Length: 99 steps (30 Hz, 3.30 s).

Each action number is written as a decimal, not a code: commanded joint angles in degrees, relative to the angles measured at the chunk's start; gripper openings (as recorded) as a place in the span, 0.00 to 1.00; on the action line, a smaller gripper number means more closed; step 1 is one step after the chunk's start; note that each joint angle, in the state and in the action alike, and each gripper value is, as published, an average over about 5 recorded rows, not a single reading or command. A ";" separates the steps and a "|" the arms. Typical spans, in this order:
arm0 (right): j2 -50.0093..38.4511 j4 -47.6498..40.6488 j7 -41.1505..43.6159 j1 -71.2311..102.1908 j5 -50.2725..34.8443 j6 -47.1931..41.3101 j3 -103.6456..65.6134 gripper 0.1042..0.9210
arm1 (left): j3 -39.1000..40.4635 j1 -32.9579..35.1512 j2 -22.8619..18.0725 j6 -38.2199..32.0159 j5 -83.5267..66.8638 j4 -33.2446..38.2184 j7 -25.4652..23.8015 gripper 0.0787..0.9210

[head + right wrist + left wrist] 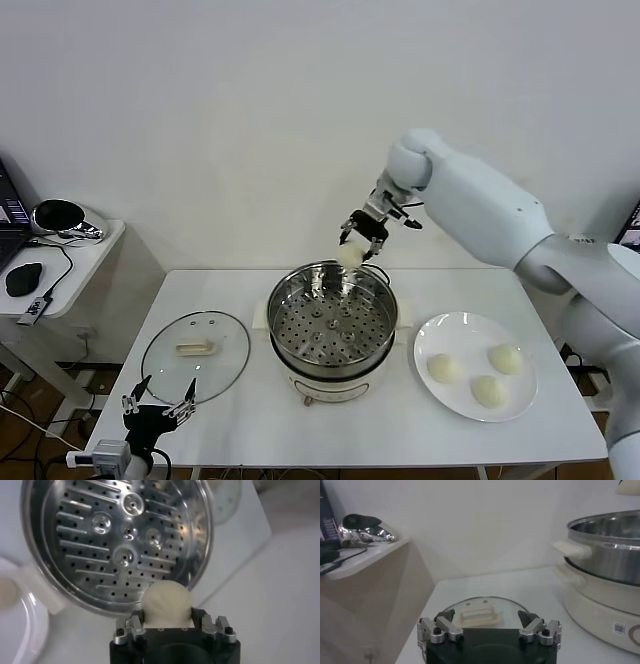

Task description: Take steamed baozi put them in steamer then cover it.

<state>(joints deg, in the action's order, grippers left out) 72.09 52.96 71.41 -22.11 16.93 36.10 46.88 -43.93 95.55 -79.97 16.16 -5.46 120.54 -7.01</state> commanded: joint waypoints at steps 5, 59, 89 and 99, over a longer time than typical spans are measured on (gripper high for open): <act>3.88 -0.02 -5.22 -0.77 11.76 11.45 3.44 0.58 | -0.15 -0.22 -0.35 0.54 0.04 -0.05 -0.49 0.88; -4.35 8.38 -1.35 -0.68 -12.25 -7.51 3.76 0.88 | 1.34 -0.41 -1.53 1.57 -0.08 -0.52 -1.61 0.88; -43.43 34.82 0.61 14.14 -11.15 -58.07 -6.28 0.88 | 2.21 0.29 0.21 2.83 -2.46 -0.01 -2.75 0.88; -39.42 31.68 0.19 28.28 -7.76 -53.71 -14.31 0.88 | 2.35 1.21 -0.12 2.72 -1.21 -0.62 -2.77 0.88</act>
<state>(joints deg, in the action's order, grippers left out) 33.51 84.59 72.03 -2.42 7.03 -17.36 37.56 -41.68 96.53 -80.10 18.84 -6.85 120.17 -9.72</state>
